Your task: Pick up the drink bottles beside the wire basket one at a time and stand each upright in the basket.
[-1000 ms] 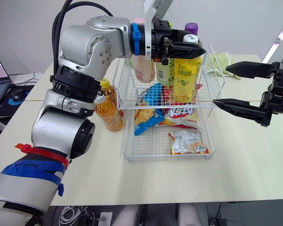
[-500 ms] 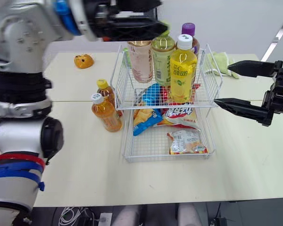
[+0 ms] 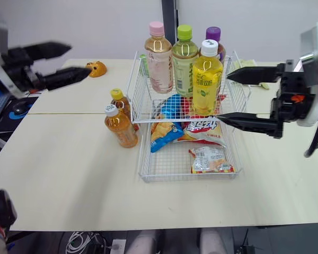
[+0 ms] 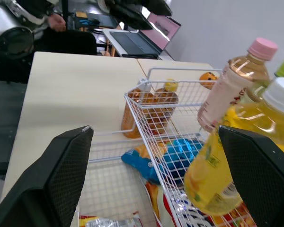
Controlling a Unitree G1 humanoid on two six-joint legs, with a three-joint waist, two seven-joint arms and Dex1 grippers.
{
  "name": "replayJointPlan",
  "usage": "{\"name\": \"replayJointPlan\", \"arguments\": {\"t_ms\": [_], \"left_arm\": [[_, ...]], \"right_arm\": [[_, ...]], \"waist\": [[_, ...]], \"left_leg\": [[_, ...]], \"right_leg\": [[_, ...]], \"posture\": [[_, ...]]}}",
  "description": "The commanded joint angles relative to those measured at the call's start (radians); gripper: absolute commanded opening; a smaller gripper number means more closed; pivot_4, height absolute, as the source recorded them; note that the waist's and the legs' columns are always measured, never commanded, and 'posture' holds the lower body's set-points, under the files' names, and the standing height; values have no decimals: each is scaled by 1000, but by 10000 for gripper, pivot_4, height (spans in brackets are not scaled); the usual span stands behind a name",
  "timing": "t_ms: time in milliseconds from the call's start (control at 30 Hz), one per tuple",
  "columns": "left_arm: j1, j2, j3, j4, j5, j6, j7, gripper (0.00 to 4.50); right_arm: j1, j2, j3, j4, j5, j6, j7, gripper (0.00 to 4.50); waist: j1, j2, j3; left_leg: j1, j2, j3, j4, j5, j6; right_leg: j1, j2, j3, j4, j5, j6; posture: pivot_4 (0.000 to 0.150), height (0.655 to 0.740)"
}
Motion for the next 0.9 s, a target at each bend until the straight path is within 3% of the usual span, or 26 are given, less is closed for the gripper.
{"name": "replayJointPlan", "arguments": {"t_ms": [33, 167, 333, 467, 600, 900], "left_arm": [[104, 25, 114, -41, -7, -31, 22, 44634], [276, -13, 186, -110, -33, -24, 54, 44634], [423, -162, 199, -308, -102, 25, 199, 44634], [435, -292, 144, -442, -125, 61, 374, 44634], [390, -466, 36, -524, -70, 75, 629, 44634], [326, -591, -137, -485, 91, 42, 862, 44634]], "right_arm": [[-58, 23, 35, -7, 15, 0, 19, 45000], [-88, 51, 83, 2, -4, -4, 45, 45000], [-101, 74, 102, 8, -26, -14, 64, 45000], [-99, 81, 102, 13, -43, -17, 76, 45000], [-105, 82, 102, 19, -55, -18, 87, 45000], [-117, 96, 103, 27, -69, -16, 101, 45000]], "waist": [[0, 0, 0], [2, 0, 0], [13, 0, 0], [20, -1, -1], [28, 0, -1], [29, -1, -2]], "left_leg": [[0, 0, 0, 0, 0, 0], [0, -1, 1, -1, 0, 0], [0, -1, 0, 0, 0, 0], [0, 0, 0, 1, 0, 0], [2, -1, 2, 0, 0, 0], [2, 0, 3, 1, 0, 0]], "right_leg": [[0, 0, 0, 0, 0, 0], [0, -1, 0, 0, 0, 0], [1, -3, 0, -1, 0, 0], [1, -2, -1, -1, 1, -1], [2, -2, 0, -1, 1, -1], [2, 0, 1, 0, 2, -1]], "posture": [[1500, 7400], [1500, 7400], [1500, 7400], [1500, 7400], [1500, 7400], [1500, 7400]]}}
